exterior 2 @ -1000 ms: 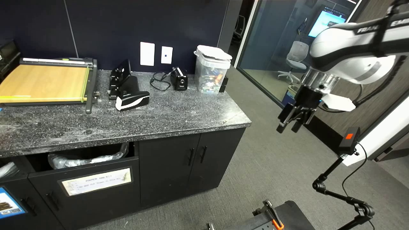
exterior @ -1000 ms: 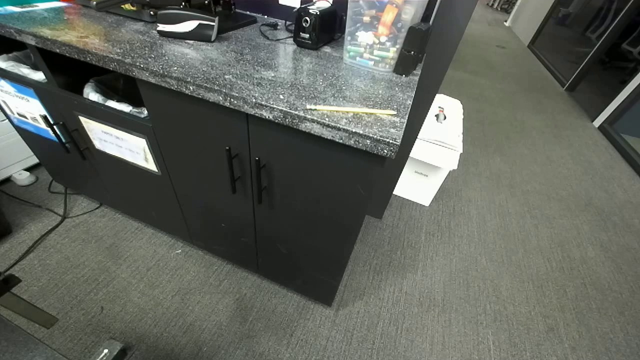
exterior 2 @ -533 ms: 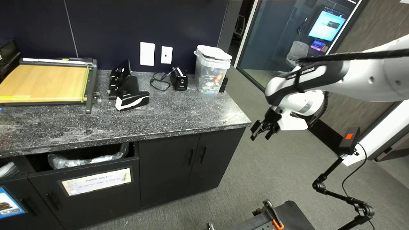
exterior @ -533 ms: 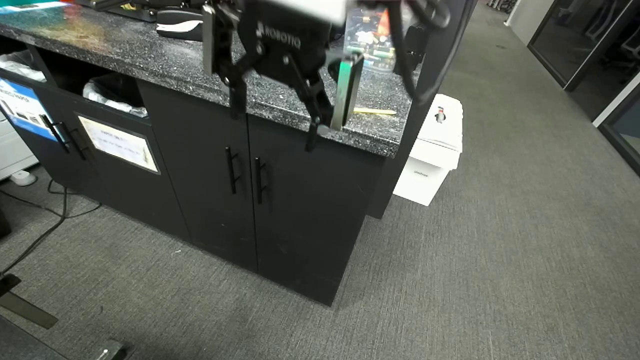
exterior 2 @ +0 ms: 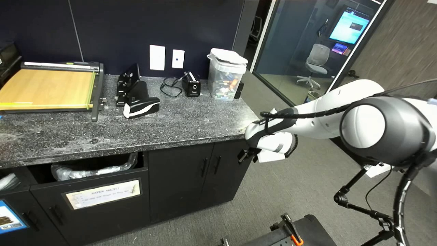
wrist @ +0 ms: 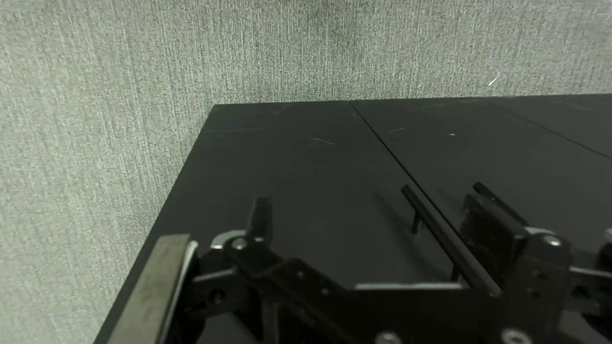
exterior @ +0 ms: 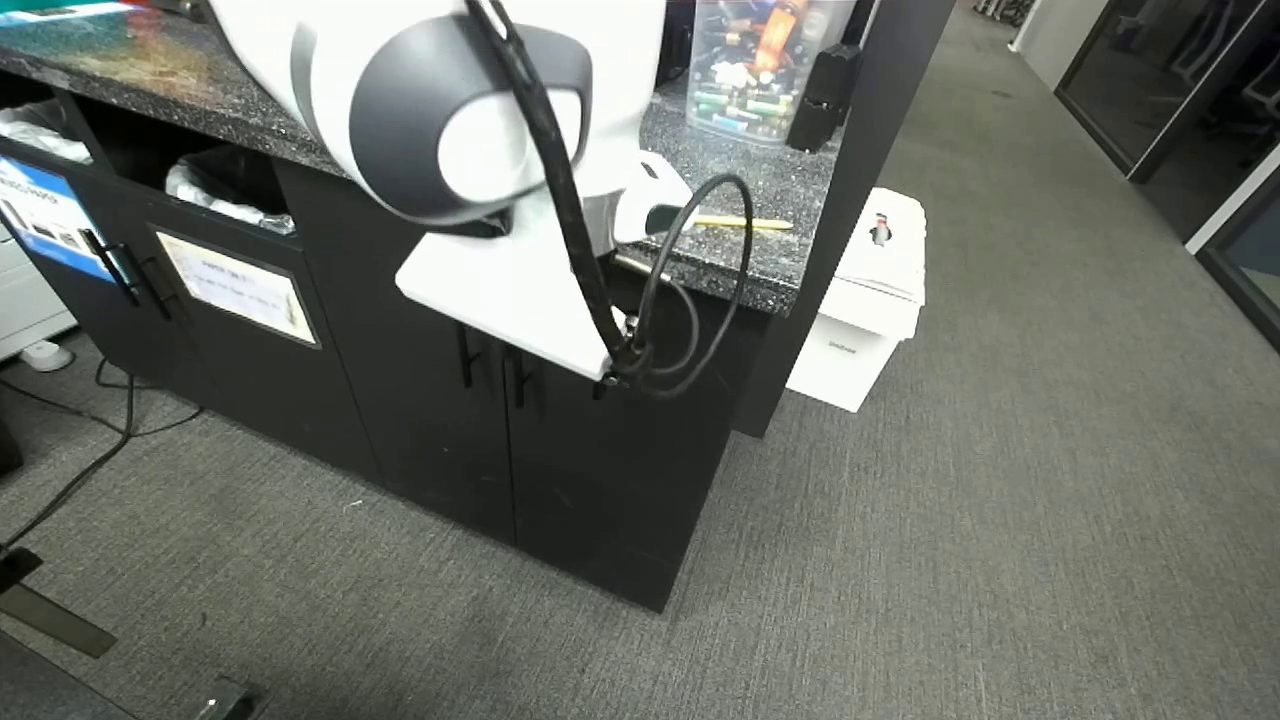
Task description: Open the right door of the cabinet
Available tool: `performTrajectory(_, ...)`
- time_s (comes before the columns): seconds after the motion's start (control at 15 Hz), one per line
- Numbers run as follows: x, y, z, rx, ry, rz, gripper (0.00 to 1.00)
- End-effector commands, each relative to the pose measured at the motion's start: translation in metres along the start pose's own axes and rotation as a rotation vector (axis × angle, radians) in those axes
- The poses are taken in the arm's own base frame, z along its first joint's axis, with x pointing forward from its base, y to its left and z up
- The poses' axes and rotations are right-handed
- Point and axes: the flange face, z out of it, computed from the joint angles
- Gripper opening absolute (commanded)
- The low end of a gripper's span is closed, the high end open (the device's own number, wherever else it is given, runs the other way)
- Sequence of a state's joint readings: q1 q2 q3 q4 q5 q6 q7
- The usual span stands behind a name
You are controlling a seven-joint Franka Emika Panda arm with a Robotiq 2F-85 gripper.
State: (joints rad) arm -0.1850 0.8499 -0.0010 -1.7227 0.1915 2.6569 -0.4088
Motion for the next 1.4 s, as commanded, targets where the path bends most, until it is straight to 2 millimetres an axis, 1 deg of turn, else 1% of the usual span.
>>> performTrajectory(0.0,0.017,0.0,0.056,-0.003,0.053,-0.009,1.0)
performTrajectory(0.13,0.014,0.003,0.078,0.006,0.073,-0.018,1.0)
performTrajectory(0.27,0.011,0.005,0.097,0.009,0.098,-0.033,1.0)
performTrajectory(0.53,0.014,0.003,0.115,0.009,0.181,-0.073,1.0)
performTrajectory(0.73,0.015,-0.011,0.126,0.023,0.233,-0.111,1.0)
performTrajectory(0.93,0.01,-0.03,0.141,0.031,0.265,-0.157,1.0)
performTrajectory(1.07,0.007,-0.039,0.149,0.033,0.283,-0.184,1.0)
performTrajectory(1.2,0.008,-0.047,0.153,0.035,0.309,-0.217,1.0)
performTrajectory(1.33,0.013,-0.056,0.151,0.031,0.354,-0.255,1.0)
